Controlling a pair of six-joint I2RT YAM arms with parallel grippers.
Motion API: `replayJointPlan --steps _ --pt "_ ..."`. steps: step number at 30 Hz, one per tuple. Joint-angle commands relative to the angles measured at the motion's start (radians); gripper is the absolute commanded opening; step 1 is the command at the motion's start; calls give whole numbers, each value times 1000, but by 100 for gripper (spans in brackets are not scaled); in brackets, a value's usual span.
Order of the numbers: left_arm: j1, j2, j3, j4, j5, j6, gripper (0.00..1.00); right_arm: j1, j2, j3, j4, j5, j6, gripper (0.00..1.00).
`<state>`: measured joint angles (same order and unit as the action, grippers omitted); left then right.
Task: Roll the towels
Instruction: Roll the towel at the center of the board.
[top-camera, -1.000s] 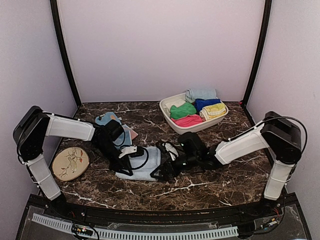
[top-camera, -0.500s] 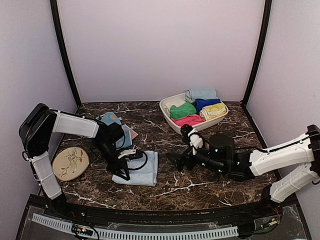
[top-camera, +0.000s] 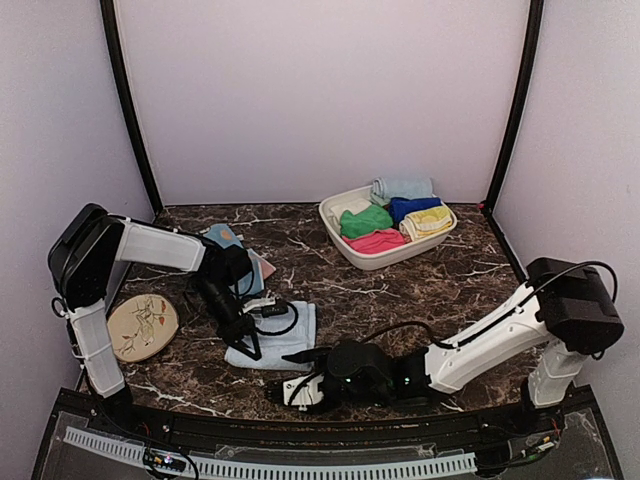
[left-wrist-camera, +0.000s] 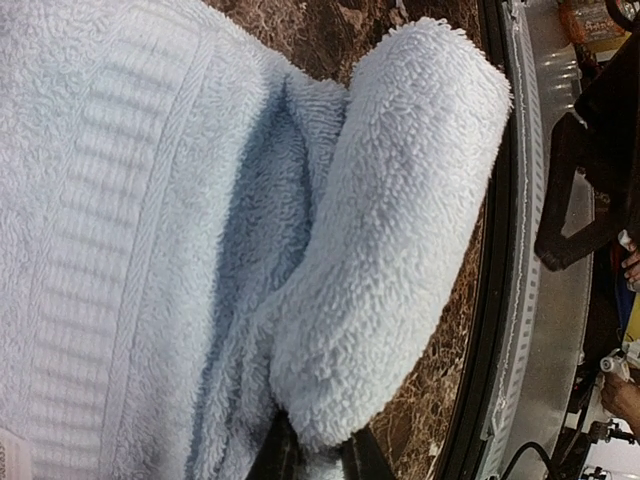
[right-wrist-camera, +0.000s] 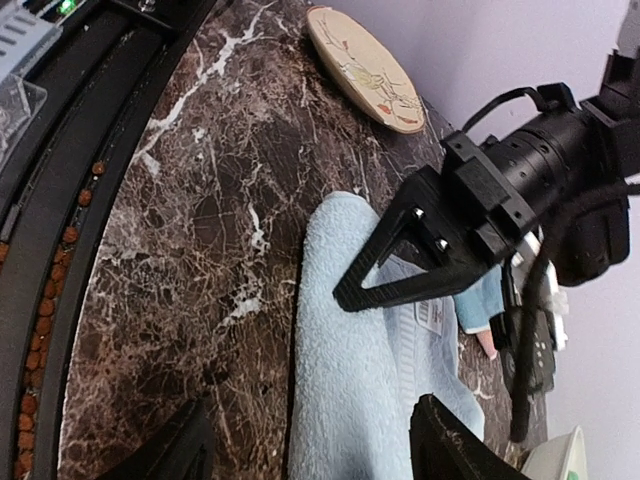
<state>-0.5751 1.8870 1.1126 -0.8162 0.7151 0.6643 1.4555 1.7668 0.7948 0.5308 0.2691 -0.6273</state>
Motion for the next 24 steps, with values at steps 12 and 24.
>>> replayJointPlan --steps 12,24 --pt "-3 52 -23 13 -139 3 17 -113 282 177 63 -24 -174 49" --pt "66 -224 -137 135 -77 20 63 -171 306 237 -211 -180 143 14"
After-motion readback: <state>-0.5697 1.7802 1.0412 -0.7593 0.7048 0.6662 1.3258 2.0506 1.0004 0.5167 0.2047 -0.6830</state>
